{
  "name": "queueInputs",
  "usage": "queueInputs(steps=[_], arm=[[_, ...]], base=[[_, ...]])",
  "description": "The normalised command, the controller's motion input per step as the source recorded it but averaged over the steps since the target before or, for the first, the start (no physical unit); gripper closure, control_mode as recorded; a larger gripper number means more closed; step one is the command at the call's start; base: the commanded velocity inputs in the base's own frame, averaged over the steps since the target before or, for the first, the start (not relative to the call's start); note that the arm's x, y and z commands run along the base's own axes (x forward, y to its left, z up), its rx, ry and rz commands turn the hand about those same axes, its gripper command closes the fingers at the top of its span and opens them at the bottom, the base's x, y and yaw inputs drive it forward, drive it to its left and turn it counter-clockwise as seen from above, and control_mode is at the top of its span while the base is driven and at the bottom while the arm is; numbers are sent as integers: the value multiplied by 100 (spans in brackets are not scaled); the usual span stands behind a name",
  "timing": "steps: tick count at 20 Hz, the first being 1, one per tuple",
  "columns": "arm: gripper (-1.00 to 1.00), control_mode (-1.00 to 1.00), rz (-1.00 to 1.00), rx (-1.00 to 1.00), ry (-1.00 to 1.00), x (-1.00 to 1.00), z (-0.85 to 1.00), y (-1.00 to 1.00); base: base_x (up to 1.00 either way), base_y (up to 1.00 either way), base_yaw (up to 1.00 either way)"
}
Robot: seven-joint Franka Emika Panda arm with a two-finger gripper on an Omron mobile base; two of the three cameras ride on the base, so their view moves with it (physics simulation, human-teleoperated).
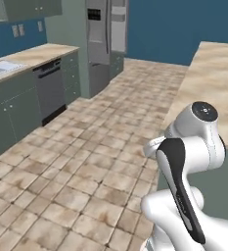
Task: Open the fridge, grab two sodas, and place both sodas inside the bowl with ice on the dining counter.
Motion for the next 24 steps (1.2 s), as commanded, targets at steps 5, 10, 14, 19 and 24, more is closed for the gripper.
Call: queueInputs(steps=[5,10,14,19,24], arm=[[-100,100,0,0,0,0,0,0],[-100,100,0,0,0,0,0,0],[-100,100,0,0,0,0,0,0],[-100,100,0,0,0,0,0,0],[-100,100,0,0,0,0,0,0]], base=[[84,89,-31],[92,77,-32],[95,41,-30],[96,36,-30],[96,33,-30]])
